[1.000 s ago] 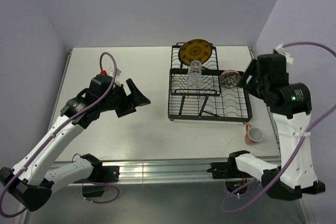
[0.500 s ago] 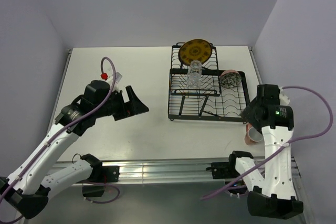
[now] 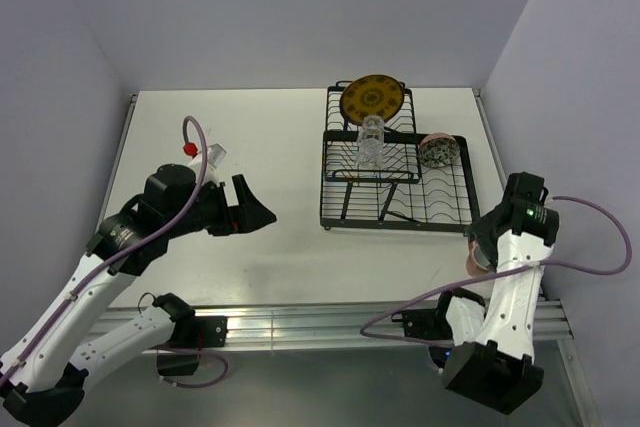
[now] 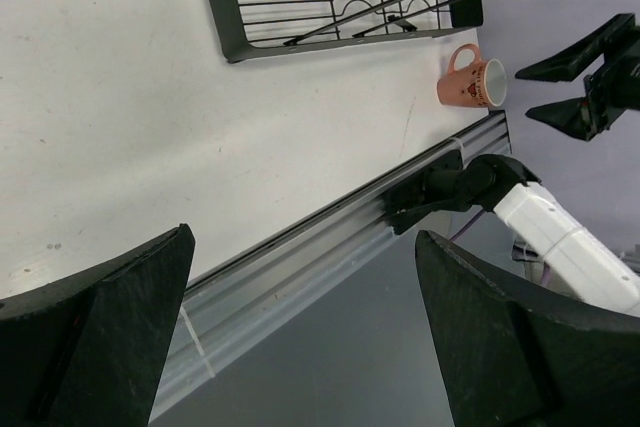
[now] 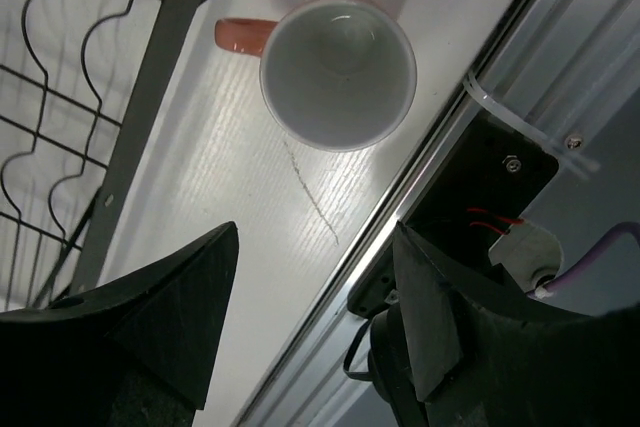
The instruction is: Load the mixed dishes into the dish rack
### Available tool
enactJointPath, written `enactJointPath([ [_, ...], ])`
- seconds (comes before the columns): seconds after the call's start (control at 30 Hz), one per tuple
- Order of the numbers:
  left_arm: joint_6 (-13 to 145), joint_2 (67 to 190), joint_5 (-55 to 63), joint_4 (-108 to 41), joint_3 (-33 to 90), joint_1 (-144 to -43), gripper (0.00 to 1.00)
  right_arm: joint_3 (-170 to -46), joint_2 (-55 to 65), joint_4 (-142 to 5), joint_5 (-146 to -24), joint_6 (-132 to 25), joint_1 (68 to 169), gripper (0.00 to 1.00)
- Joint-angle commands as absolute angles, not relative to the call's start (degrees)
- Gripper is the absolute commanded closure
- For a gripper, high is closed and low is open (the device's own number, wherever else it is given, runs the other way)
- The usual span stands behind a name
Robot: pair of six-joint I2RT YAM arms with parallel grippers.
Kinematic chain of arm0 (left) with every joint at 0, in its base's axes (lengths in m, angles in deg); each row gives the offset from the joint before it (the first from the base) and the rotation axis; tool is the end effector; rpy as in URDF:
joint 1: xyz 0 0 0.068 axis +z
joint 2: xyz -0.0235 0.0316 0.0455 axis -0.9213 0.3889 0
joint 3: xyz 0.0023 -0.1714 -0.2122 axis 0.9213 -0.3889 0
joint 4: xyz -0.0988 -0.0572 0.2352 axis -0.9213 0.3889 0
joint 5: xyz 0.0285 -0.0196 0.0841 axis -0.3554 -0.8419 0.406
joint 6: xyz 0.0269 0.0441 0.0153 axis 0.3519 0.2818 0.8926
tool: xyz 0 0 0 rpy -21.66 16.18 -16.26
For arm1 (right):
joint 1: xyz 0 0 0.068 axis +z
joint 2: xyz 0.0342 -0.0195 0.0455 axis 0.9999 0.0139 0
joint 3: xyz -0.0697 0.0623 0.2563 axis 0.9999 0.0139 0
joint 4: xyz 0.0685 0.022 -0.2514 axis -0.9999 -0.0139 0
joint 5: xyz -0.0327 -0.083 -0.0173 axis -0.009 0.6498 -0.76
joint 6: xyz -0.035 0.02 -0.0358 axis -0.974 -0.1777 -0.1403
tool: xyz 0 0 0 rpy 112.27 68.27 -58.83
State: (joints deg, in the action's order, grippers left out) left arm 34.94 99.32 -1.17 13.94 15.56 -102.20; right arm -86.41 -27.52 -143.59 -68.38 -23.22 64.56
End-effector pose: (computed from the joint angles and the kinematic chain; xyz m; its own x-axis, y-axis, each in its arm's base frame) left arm 0.1199 -0.0943 0.3620 -0.8052 -0.2397 -0.5424 0.2398 0.7049 -0.6675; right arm 0.1074 -0.0554 0.2917 -0.4075 0.8389 -0.3609 0.8817 0.4643 0.0838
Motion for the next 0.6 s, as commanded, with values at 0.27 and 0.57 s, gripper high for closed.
enactJointPath([
  [0.27, 40.35, 100.78, 3.34, 13.97, 21.64, -106.48, 0.01, -88.40, -21.65, -143.08, -68.74, -16.78, 54.23, 0.35],
  [0.57, 43.51, 104.56, 8.34, 15.99, 25.86, -112.63, 0.01, -85.33, -22.09, -141.59, -66.98, -16.16, 50.36, 0.35],
])
